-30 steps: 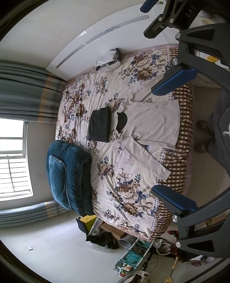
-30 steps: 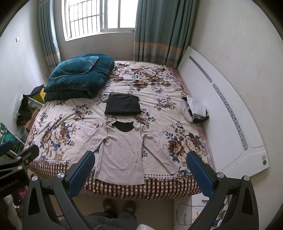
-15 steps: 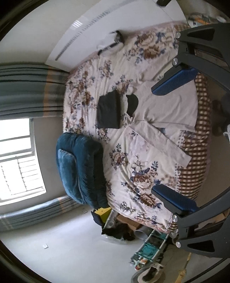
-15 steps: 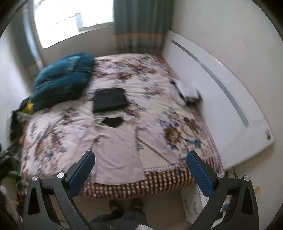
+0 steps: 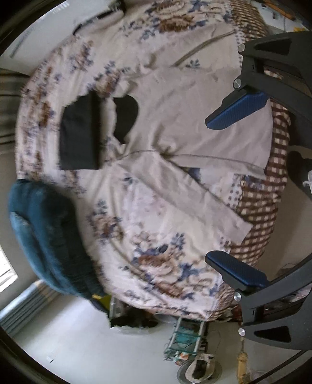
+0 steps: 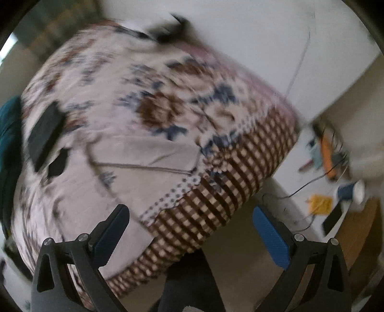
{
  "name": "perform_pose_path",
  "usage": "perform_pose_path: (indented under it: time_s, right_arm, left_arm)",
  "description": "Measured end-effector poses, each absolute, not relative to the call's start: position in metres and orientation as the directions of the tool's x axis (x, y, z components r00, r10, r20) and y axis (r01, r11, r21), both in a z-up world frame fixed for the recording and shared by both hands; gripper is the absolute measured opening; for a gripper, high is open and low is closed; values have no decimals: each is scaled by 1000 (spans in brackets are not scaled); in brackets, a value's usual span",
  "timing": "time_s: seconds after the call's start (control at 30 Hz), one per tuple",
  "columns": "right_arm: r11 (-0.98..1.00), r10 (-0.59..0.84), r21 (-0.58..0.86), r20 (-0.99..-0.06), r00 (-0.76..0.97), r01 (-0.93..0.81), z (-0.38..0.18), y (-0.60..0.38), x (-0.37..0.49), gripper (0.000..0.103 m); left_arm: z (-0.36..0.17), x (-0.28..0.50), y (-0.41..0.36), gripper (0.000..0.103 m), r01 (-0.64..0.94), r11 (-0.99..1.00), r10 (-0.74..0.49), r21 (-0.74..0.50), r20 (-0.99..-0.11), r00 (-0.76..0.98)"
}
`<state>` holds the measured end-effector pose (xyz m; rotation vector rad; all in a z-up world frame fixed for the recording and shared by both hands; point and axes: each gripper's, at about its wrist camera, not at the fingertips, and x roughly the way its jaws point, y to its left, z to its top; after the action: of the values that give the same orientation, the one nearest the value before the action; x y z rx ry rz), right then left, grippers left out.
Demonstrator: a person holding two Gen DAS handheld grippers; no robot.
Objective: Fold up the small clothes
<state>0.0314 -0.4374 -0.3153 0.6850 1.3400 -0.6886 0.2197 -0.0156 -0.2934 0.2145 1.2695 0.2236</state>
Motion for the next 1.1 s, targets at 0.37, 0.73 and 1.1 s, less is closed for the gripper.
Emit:
perform_pose_path:
  time_s: [0.37,0.73,1.1]
  right_arm:
    - [432,156,159,-983,100,888,-547,-504,66,86]
    - [465,-46,139,-983,180,874,-545,-481,67,7]
    - [163,75,277,-961,268,947,-569,-486,22,64]
  left_arm:
    - [-457,289,-35,103,-59,955,297,292,-947,123]
    - [-529,297,-33,103,34,964,262,265,-962,75]
    - [-535,289,-16,103,5,971,238,239,-970,47]
